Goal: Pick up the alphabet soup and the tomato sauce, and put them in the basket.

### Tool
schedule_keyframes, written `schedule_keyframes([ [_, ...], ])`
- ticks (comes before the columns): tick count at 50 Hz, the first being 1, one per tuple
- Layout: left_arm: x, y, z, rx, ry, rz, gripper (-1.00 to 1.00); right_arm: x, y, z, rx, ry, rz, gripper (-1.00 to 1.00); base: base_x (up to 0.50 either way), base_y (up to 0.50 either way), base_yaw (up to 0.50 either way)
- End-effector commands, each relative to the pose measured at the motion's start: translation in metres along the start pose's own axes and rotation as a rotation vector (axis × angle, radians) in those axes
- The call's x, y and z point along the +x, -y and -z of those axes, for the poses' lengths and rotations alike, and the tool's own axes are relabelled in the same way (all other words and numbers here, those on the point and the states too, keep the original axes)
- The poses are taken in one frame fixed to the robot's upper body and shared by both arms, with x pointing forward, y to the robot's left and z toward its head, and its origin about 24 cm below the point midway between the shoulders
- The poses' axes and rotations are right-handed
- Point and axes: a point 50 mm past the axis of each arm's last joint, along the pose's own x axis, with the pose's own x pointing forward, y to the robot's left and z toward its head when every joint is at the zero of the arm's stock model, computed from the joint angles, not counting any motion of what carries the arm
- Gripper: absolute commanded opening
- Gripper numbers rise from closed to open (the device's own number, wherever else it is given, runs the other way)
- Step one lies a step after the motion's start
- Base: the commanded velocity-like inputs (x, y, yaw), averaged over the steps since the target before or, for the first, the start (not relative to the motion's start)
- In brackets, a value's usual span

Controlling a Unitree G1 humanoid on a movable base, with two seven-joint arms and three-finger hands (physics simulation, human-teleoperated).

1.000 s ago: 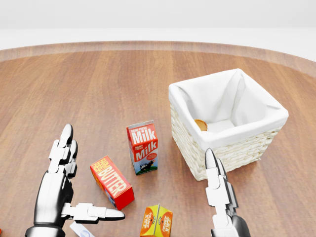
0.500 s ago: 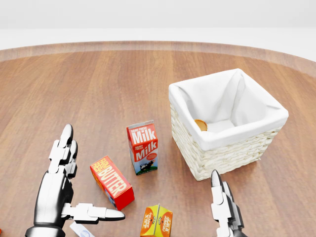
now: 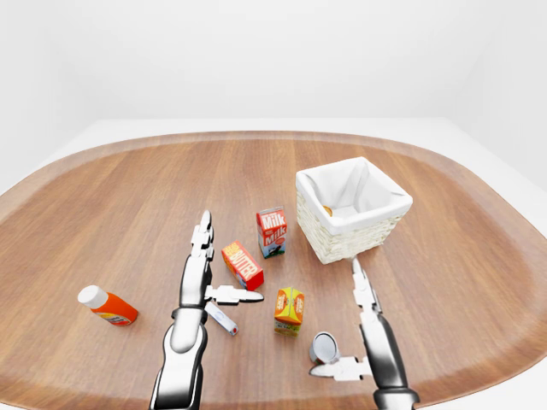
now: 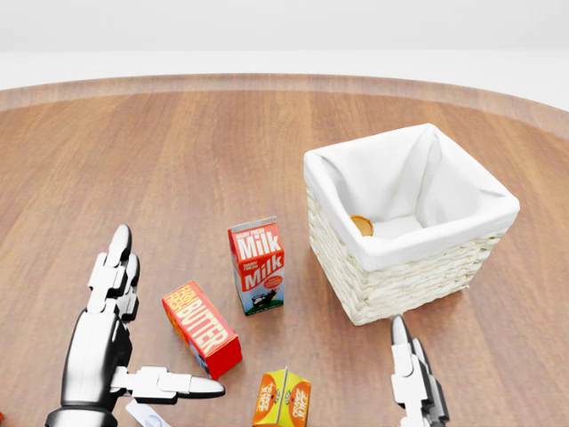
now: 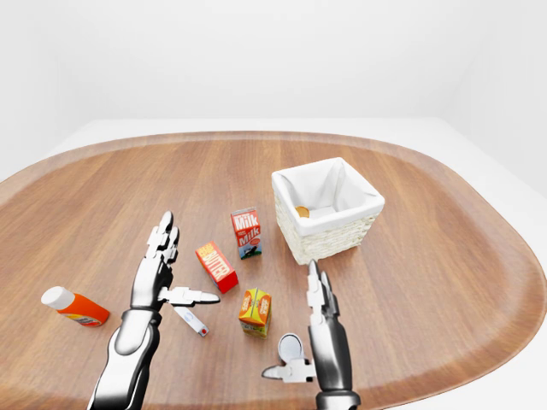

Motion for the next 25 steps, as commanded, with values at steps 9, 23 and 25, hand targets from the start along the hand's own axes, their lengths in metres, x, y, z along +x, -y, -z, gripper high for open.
schedule_keyframes([
  [9,0.001,0.000,0.000,-0.004,0.003,0.000,1.00,0.000,-0.007,0.008,-0.002,-0.029,-0.014,1.00,0.00,0.00,0.00],
  [23,0.002,0.000,-0.001,-0.003,0.005,0.000,1.00,-0.002,-0.026,0.032,-0.059,-0.104,-0.046,1.00,0.00,0.00,0.00],
  [25,0.001,0.000,-0.001,-0.003,0.005,0.001,1.00,-0.001,-0.022,0.020,-0.021,-0.065,-0.050,1.00,0.00,0.00,0.00],
])
